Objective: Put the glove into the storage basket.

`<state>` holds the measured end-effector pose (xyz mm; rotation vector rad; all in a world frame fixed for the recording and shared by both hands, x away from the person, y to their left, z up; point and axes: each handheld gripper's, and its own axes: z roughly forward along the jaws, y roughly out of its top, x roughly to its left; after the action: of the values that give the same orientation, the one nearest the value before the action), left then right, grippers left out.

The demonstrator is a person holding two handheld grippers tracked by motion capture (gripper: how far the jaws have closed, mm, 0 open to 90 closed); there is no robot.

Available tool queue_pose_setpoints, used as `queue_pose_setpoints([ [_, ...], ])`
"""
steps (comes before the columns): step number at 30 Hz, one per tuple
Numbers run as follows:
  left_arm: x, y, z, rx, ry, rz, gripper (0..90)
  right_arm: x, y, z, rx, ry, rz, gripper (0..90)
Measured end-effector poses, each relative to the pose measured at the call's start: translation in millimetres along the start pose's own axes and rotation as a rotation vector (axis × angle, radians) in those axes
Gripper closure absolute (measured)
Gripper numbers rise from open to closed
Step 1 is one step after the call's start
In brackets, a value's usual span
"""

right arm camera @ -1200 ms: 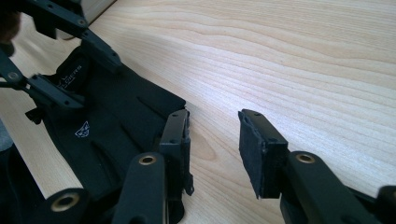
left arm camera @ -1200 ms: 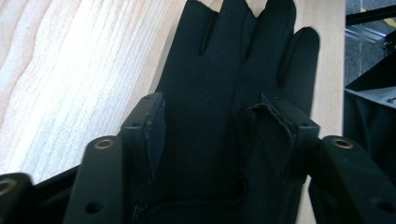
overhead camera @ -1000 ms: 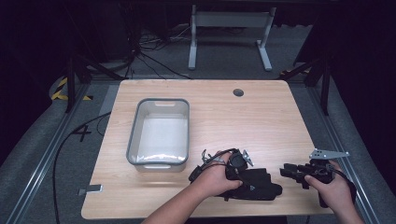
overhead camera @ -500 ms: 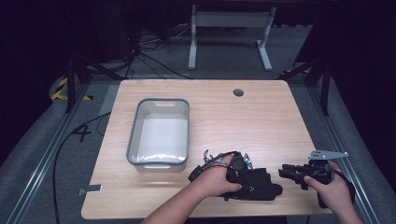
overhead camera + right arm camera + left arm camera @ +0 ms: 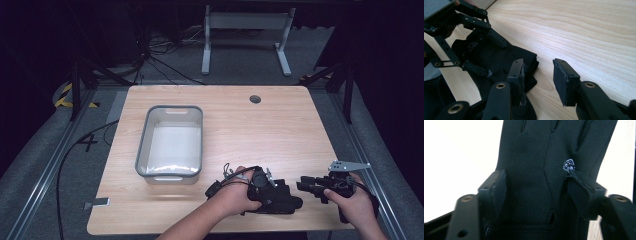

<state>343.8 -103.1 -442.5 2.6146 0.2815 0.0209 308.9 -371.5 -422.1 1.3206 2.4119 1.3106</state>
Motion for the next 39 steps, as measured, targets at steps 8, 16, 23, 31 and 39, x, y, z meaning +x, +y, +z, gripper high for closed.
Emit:
queue_pose_setpoints([
  [8,6.6,-2.2,-3.2,-0.028,0.032,-0.062,61.2,-0.5,-0.5,1.0,0.000,0.001,0.001,61.9],
  [16,11.3,0.3,-6.8,-0.035,0.014,-0.168,66.5,-3.7,-0.8,0.2,-0.006,-0.002,0.014,62.0],
  [23,10.4,4.9,-22.5,-0.066,-0.042,-0.207,67.4,-6.1,-0.7,-1.4,-0.020,-0.002,0.019,62.2],
  [31,13.4,7.7,-54.5,-0.075,-0.033,-0.242,67.4,-6.5,0.7,-5.7,-0.047,-0.004,0.024,62.5],
  [39,25.1,2.7,-87.9,-0.146,-0.010,-0.296,67.4,-7.6,0.6,-4.9,-0.045,-0.004,0.035,62.5],
])
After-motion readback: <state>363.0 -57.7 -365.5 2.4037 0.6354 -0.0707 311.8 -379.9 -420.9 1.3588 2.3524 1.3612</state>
